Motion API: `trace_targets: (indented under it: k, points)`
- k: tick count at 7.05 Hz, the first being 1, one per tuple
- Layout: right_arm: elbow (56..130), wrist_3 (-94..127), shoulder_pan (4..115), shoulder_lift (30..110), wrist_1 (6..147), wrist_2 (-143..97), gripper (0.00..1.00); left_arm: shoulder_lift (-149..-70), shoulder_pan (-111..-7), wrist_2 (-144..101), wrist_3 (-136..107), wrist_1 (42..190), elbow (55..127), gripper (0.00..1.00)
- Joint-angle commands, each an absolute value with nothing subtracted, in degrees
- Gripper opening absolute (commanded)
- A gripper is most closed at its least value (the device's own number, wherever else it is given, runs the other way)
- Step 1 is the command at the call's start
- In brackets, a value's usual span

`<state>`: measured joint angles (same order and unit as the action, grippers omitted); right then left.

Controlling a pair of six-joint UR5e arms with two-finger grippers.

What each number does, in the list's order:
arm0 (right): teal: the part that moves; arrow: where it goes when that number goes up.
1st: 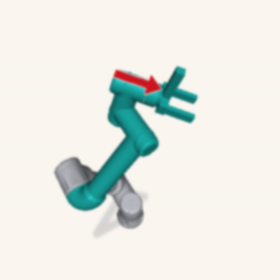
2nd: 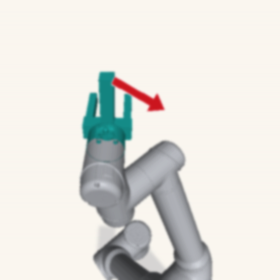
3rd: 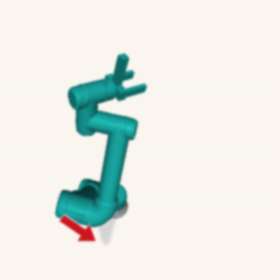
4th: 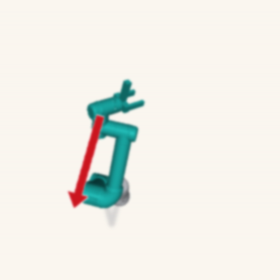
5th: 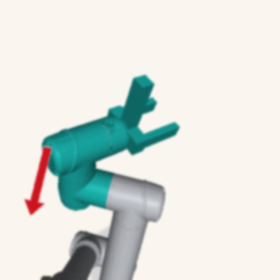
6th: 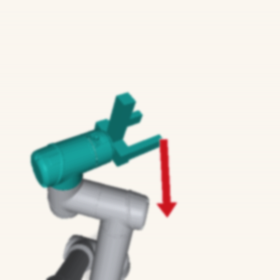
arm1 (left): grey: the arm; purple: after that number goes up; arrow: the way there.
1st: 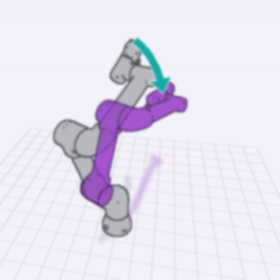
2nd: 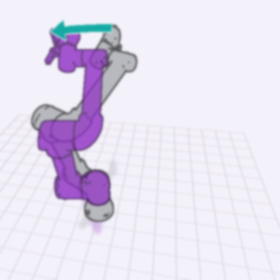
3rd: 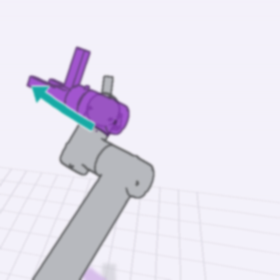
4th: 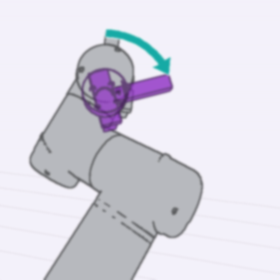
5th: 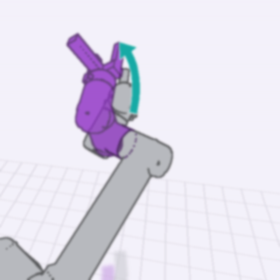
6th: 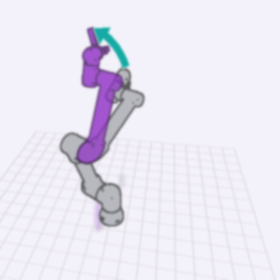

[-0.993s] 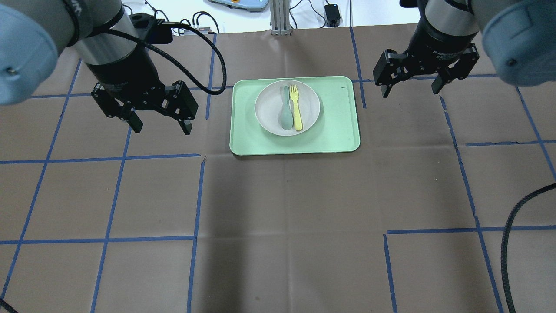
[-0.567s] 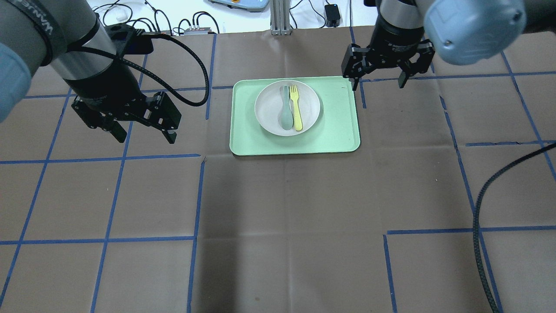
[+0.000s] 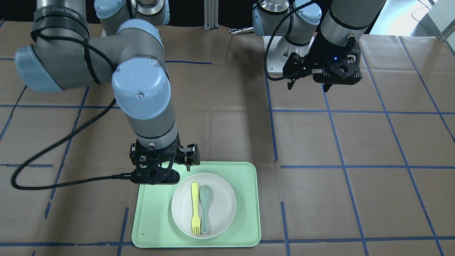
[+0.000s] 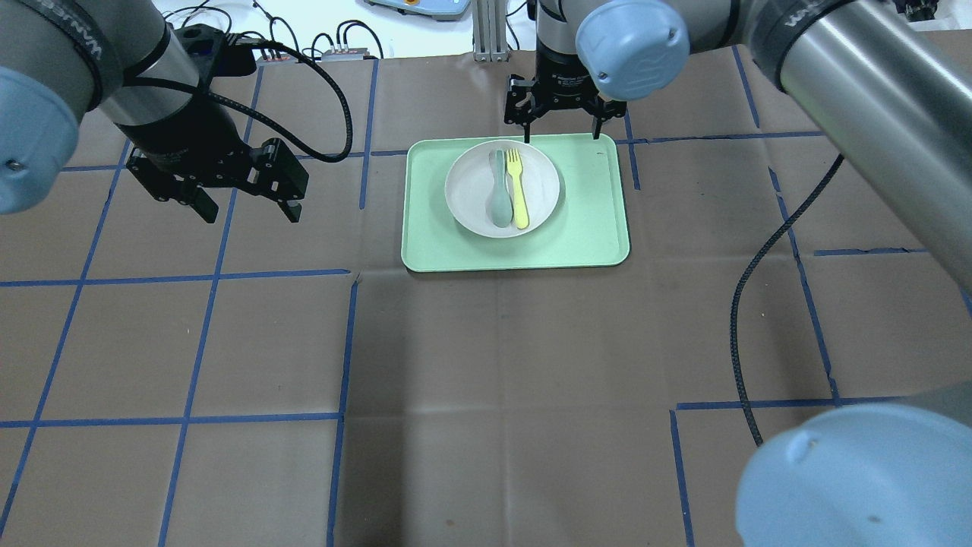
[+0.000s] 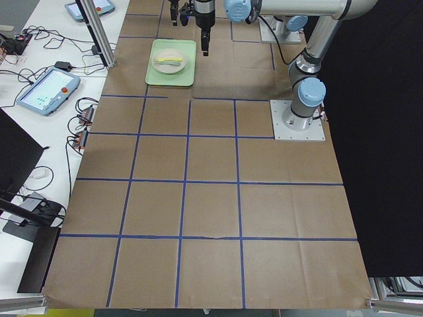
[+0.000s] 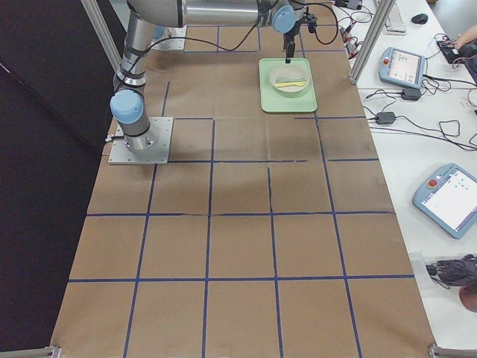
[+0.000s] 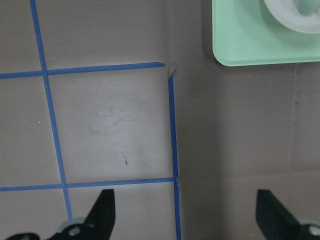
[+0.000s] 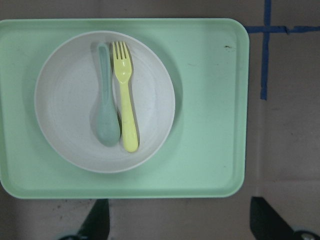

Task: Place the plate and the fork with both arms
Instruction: 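Lower the right gripper onto the yellow fork in the plate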

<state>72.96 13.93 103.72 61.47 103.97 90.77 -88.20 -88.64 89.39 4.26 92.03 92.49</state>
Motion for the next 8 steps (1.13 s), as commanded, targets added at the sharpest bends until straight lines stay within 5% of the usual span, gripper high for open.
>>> trace_targets:
  k: [1, 5, 8]
  points:
    - [73.56, 17.03, 105.72, 55.66, 112.12, 90.97, 1.0, -88.07, -88.77, 89.65, 3.52, 92.2, 92.37, 1.0]
    - [75.06, 17.05, 106.26, 51.69, 117.22, 91.14, 0.86, -88.59, -90.43, 89.47, 3.52, 92.28, 91.06, 1.0]
    - [75.06, 16.09, 105.91, 50.01, 118.03, 92.37, 0.59, -88.68, -91.49, 89.65, 0.53, 92.81, 90.97, 1.0]
